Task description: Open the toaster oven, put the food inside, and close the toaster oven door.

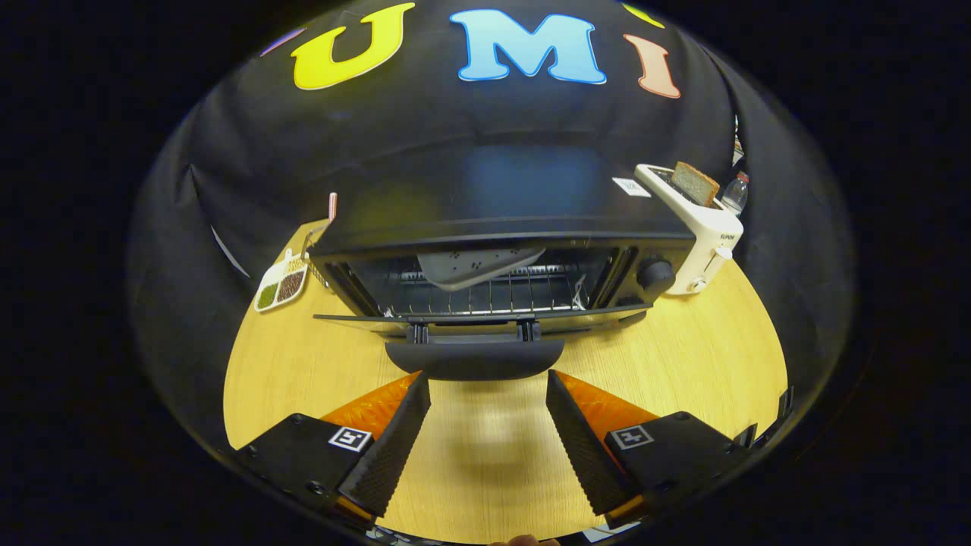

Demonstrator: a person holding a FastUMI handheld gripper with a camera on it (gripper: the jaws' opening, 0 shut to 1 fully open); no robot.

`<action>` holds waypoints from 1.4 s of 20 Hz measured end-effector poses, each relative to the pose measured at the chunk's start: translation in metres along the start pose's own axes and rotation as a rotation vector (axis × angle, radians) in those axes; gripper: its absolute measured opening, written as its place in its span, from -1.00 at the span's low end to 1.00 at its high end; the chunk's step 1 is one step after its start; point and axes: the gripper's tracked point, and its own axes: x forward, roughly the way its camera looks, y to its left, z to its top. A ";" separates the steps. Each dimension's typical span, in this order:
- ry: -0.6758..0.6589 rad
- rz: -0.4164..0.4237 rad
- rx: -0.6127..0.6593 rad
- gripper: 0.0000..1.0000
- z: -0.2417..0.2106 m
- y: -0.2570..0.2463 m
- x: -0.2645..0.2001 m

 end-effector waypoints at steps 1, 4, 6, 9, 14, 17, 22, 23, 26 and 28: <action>-0.032 0.001 0.006 0.96 0.012 0.001 -0.006; -0.112 0.003 0.004 0.96 0.048 -0.009 -0.019; -0.211 -0.006 0.003 0.97 0.083 -0.023 -0.036; -0.376 -0.059 -0.018 0.96 0.131 -0.048 -0.079; -0.640 -0.117 -0.045 0.96 0.186 -0.073 -0.155; -0.795 -0.206 -0.099 0.95 0.211 -0.093 -0.202; -0.882 -0.230 -0.135 0.95 0.198 -0.107 -0.248; -0.880 -0.230 -0.134 0.96 0.191 -0.110 -0.251; -0.841 -0.221 -0.093 0.97 0.159 -0.122 -0.255; -0.838 -0.202 -0.091 0.96 0.142 -0.130 -0.254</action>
